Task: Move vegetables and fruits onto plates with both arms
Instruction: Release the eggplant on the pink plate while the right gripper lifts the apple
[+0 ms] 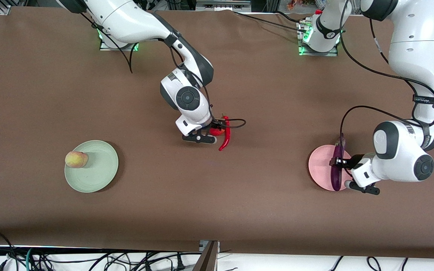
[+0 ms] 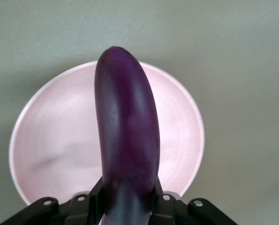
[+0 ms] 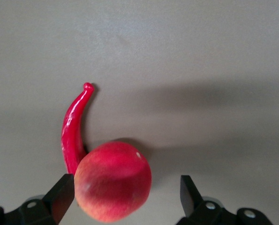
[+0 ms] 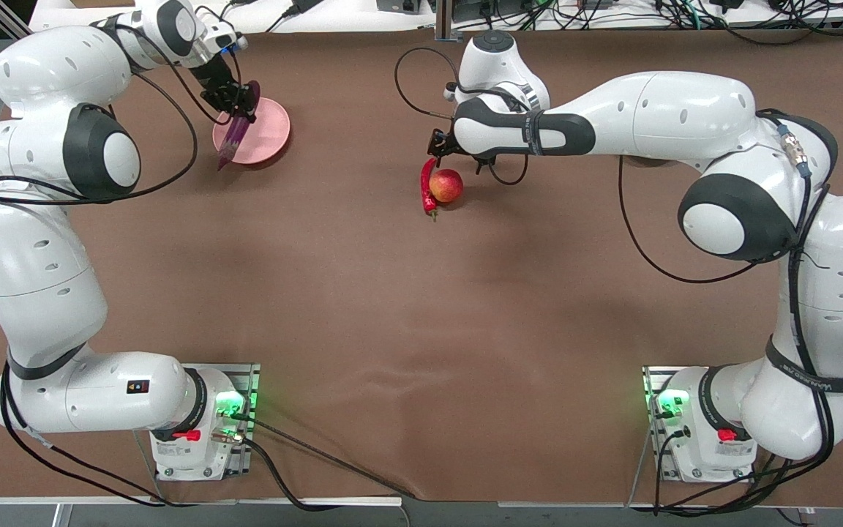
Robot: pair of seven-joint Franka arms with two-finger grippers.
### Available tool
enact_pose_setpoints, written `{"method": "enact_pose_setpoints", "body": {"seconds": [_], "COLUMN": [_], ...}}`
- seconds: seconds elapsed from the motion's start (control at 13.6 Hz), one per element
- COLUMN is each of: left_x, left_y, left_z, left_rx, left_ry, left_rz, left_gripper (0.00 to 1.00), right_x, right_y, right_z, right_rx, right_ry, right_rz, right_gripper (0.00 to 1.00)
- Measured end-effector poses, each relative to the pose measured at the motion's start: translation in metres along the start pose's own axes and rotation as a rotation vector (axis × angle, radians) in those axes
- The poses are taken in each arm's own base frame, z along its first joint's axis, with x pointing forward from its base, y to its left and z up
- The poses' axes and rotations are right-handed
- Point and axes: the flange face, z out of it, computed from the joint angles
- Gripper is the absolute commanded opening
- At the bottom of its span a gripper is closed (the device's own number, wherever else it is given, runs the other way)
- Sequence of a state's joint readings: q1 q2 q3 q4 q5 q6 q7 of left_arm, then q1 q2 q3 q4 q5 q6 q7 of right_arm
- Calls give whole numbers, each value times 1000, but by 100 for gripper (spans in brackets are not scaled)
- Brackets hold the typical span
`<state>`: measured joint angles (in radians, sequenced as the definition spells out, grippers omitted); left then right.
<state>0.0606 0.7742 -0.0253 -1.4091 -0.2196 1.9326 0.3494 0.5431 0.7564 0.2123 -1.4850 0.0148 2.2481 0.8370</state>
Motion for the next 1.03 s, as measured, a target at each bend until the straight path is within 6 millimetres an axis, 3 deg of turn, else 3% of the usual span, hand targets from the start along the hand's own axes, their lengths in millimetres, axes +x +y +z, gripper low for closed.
{"method": "enact_pose_setpoints", "body": {"seconds": [0.15,0.22,0.29,0.37,0.66,0.88,0.95,1.03], "left_x": [1,2,3,3,4,7,9,11], "left_y": [-2,0,1,2,-7,-1,4,14], "left_z": [12,16,19,21,28,26,24,23], "left_rx": [-6,-8,-9,-10,-11,-20,-29,-38], "left_ry": [-11,-15,-17,-19,-9,-1,5,8], "left_rz": [9,12,14,15,1,-27,-49,-76], "left_gripper": [0,20,68,100,100,100,100,100], "right_x": [-2,-3,-5,-5,-10,-13,-13,-13], "right_y": [-3,-4,-5,-6,-10,-11,-11,-11], "right_z": [8,11,12,12,17,31,34,35], "right_rx": [8,9,10,12,11,15,16,17], "right_ry": [5,4,5,6,4,3,3,4], "right_rz": [18,20,21,20,24,51,53,55], "right_gripper": [100,100,100,100,100,100,98,83]}}
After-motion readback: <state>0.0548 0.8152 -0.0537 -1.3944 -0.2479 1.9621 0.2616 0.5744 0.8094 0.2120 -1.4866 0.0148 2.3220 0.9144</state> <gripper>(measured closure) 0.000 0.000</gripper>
